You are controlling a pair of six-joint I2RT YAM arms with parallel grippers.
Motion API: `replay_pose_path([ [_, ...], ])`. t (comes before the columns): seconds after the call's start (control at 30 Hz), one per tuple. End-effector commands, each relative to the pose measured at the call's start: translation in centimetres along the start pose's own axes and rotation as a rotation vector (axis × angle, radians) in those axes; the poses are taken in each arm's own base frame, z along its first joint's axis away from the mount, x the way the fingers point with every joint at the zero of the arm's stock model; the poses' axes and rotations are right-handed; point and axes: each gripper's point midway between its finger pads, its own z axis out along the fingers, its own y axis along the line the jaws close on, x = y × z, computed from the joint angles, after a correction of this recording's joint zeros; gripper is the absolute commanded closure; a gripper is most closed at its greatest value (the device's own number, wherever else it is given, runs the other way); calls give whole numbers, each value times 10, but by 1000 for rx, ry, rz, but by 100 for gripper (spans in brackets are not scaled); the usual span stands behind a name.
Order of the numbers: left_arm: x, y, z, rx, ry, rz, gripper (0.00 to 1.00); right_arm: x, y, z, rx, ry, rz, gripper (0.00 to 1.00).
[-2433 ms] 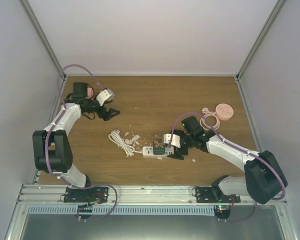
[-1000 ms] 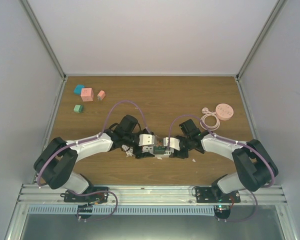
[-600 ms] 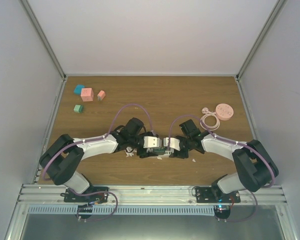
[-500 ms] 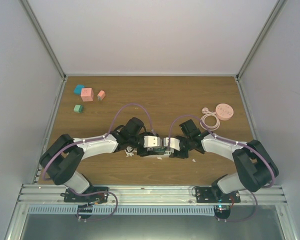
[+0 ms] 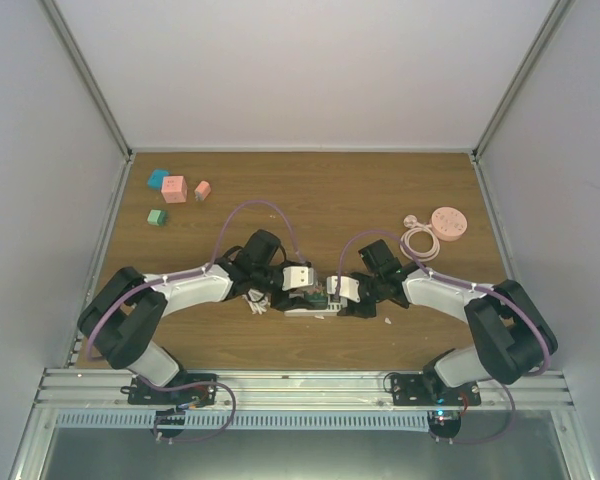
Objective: Pull the plug off the socket
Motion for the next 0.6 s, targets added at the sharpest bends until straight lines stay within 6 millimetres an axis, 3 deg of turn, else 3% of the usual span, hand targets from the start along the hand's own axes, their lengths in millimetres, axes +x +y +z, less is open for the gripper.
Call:
replay_pose_path([
  [0.0,-41,-14,-14,105,-148,38,58,5,-7,2,38,16,-2,64],
  [0.3,-34,-5,-16,56,-102,51,60,6,-7,2,39,20,0,62],
  [0.57,-32,10,-46,54,-156,-22,61,5,-8,2,46,16,3,56],
])
